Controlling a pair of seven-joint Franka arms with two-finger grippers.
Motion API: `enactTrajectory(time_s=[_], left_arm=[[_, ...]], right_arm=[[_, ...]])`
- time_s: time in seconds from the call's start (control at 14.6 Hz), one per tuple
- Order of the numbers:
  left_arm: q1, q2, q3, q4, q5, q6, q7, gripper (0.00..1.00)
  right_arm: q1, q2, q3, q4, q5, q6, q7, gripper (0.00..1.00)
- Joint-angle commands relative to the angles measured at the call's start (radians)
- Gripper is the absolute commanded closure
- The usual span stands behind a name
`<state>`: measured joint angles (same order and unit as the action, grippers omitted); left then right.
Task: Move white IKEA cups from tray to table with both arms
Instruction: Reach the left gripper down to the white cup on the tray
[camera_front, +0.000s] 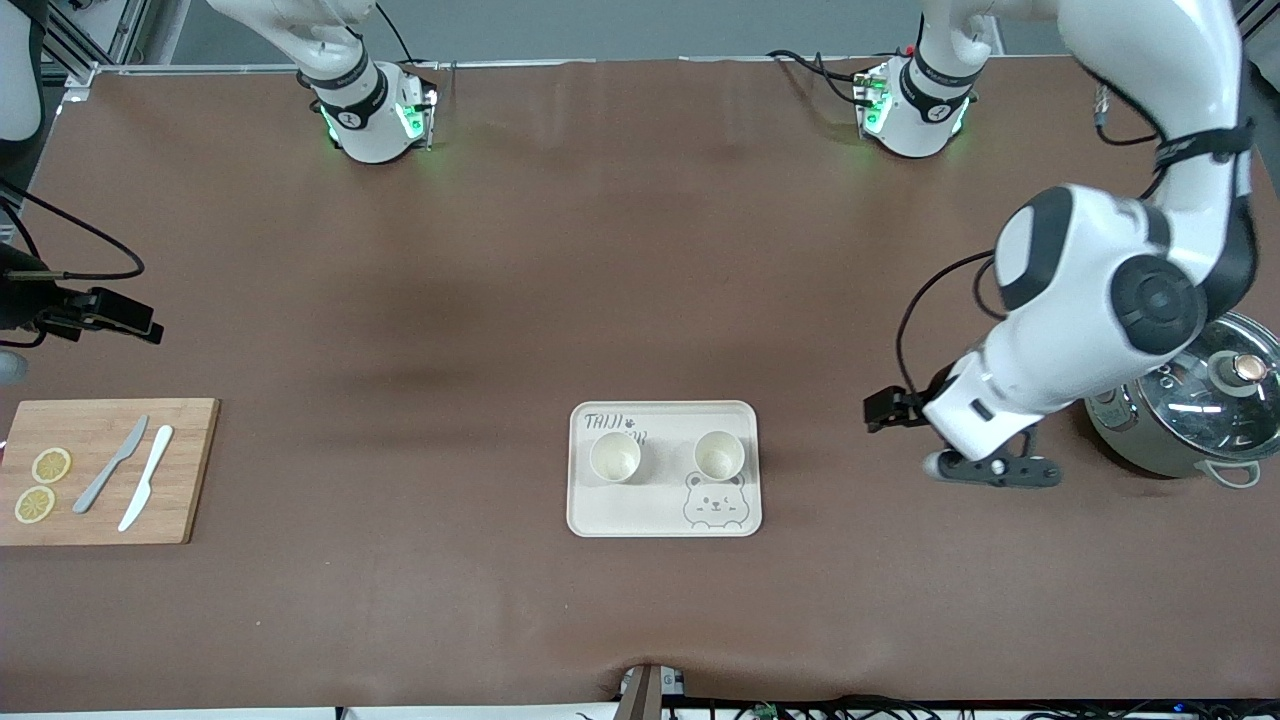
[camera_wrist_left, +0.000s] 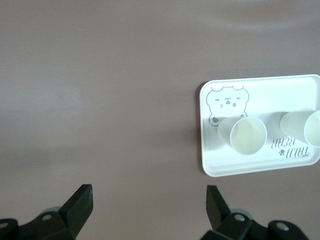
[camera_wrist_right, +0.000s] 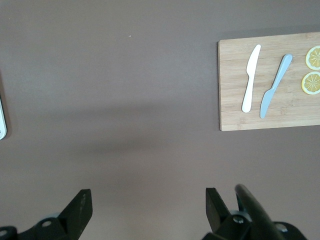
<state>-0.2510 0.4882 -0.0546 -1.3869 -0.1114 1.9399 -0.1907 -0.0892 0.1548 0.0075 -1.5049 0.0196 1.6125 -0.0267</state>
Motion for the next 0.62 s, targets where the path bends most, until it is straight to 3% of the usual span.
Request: enactTrajectory(time_s=[0.0,0.55], left_arm=[[-0.031,0.050,-0.001,0.025,0.019,0.062,-0.065,0.00],[-0.140,0.110,-0.001,-0.083,0.022,0.290,-0.229,0.00]], right_arm=[[-0.007,0.003,0.012,0.006,-0.013,0.003,-0.004,0.00],[-0.012,0.006,0.014,0.012,-0.013,0.001,-0.002,0.00]])
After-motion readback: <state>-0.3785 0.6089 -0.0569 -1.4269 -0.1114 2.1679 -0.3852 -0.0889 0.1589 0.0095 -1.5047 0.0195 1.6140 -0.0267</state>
